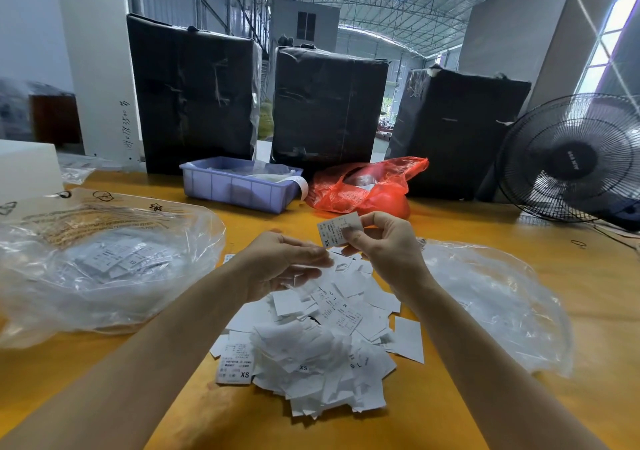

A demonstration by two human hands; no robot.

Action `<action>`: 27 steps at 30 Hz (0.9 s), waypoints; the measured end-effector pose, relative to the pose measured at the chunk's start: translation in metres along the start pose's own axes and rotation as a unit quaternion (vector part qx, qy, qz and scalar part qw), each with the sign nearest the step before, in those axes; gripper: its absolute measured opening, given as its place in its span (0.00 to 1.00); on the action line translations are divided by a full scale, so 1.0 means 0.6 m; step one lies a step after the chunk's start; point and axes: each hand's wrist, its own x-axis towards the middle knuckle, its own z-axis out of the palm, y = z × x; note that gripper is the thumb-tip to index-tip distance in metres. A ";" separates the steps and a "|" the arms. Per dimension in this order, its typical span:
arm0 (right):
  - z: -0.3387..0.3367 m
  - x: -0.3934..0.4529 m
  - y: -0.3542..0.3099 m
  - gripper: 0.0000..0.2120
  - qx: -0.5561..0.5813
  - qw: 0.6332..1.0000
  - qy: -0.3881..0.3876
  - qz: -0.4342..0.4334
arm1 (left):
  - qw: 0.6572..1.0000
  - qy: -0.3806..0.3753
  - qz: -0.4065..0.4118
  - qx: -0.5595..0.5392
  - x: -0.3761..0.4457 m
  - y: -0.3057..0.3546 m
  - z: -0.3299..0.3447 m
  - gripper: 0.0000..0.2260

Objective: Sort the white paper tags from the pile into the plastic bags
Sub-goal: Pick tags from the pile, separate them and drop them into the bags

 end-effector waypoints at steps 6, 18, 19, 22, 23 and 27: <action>-0.005 0.001 -0.002 0.03 0.018 1.000 0.000 0.002 | 1.000 0.003 -0.002 0.000 -0.001 0.001 -0.001 0.12; -0.001 -0.003 -0.001 0.06 -0.048 0.998 -0.025 -0.012 | 1.000 0.020 -0.005 -0.019 0.001 0.001 0.001 0.13; -0.001 -0.003 -0.001 0.06 -0.044 0.999 -0.031 -0.006 | 0.999 0.026 -0.005 -0.024 0.001 0.001 0.001 0.13; -0.003 -0.002 -0.001 0.03 -0.024 0.998 -0.058 0.022 | 0.999 0.036 -0.006 -0.028 0.001 0.000 0.000 0.10; -0.004 -0.002 -0.001 0.03 -0.017 0.997 -0.068 0.033 | 0.999 0.037 -0.005 -0.026 0.001 -0.001 0.000 0.10; -0.010 -0.001 0.002 0.04 -0.024 0.992 -0.104 0.073 | 0.999 0.051 -0.007 -0.015 0.004 -0.004 -0.003 0.05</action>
